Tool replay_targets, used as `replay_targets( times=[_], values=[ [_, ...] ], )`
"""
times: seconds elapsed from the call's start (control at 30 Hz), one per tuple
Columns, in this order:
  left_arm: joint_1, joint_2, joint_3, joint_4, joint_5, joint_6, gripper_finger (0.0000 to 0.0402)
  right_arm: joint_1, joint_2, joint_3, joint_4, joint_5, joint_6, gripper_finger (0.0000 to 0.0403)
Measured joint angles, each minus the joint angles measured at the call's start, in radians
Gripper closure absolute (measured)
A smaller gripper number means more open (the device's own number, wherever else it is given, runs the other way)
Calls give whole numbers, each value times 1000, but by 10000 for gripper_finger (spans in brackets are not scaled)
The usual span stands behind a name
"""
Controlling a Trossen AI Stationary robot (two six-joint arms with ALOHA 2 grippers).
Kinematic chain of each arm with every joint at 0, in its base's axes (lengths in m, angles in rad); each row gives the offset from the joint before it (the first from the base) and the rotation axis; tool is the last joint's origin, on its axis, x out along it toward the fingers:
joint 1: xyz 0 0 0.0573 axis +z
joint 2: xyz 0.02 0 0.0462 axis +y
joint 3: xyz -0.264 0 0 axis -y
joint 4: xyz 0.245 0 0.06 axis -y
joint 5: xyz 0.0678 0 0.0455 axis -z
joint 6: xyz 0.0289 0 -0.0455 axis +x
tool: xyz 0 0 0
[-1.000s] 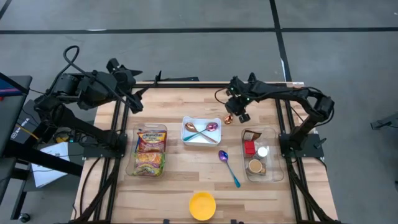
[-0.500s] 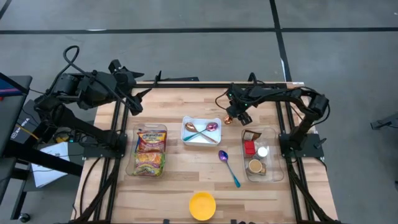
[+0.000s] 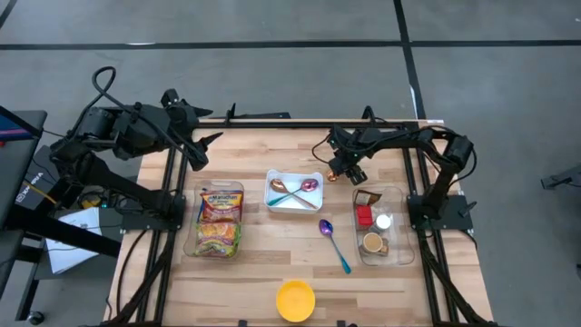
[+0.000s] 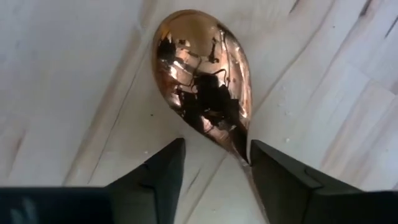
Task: Pick & Place Food Item
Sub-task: Put the gold spoon into the white bin
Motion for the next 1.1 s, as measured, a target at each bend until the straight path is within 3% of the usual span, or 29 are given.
replay_targets(
  times=[0.33, 0.6, 0.87, 0.97, 1.1],
  values=[
    [0, 0, 0, 0, 0, 0, 137, -15, 2, 1, -54, 16, 46, 388],
    [0, 0, 0, 0, 0, 1, 137, -32, 1, 87, -183, 52, 156, 398],
    [0, 0, 0, -1, 0, 3, 137, -42, -40, 265, -245, 37, 343, 401],
    [0, 0, 0, -1, 15, 3, 137, -52, -45, 365, -285, 5, 472, 401],
    [0, 0, 0, -1, 25, 3, 137, -62, -45, 478, -352, -129, 668, 402]
  ],
)
